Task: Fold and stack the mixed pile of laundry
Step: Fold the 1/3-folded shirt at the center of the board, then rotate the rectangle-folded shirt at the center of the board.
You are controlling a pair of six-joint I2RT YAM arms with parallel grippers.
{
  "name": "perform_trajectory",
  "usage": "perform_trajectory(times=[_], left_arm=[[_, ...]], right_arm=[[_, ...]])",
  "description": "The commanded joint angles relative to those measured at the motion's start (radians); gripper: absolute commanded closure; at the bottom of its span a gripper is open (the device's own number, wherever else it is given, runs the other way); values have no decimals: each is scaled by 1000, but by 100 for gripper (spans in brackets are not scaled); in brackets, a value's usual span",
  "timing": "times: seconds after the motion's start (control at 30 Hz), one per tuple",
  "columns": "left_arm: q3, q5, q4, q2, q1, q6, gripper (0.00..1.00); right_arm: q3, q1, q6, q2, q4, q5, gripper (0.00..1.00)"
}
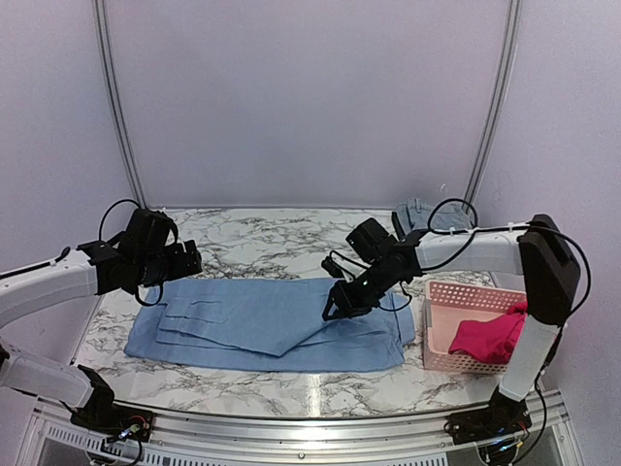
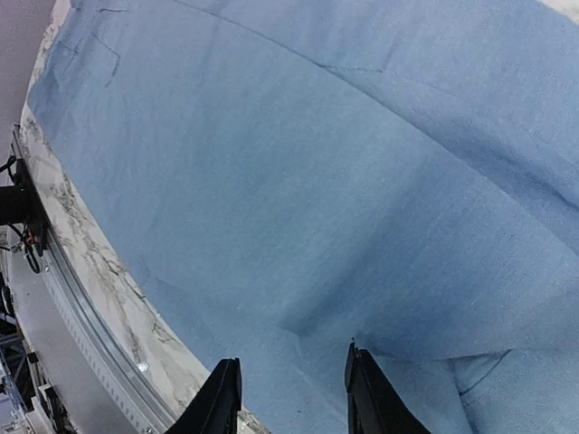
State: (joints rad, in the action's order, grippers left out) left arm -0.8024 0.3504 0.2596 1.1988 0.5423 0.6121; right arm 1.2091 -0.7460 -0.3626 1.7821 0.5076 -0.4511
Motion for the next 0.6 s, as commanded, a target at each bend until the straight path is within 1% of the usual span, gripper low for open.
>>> perform_trajectory(times=[0.0,0.13,0.23,0.3,0.37,0.43,0.47,0.5,0.53,0.57], left_arm=[[-54,7,48,7,-36,31,1],[-77,-42,77,22,-85,38,1],[-92,-46,95,41,-90,4,1],[-112,-59,124,69,-93,-36,1],[-137,-80,153,109,-96,-83,1],[-185,-82,204,160,-96,-133,1],[-212,-83,231,189,-95,-165,1],[-240,-75,255,219,-94,-192,1],[-263,-64,276,249,-94,-218,1],[-283,-56,291,275,-94,-248,1]], right_arm=[[12,18,-2,113,-30,65,64],[71,64,80,217,8,124,66],[198,101,152,316,56,152,66],[346,121,206,415,100,183,67],[578,125,277,536,174,233,67],[927,123,318,664,320,265,66],[1063,124,329,711,386,281,66],[1153,124,334,733,428,286,65],[1183,125,334,727,436,288,65],[1163,126,327,693,418,286,64]])
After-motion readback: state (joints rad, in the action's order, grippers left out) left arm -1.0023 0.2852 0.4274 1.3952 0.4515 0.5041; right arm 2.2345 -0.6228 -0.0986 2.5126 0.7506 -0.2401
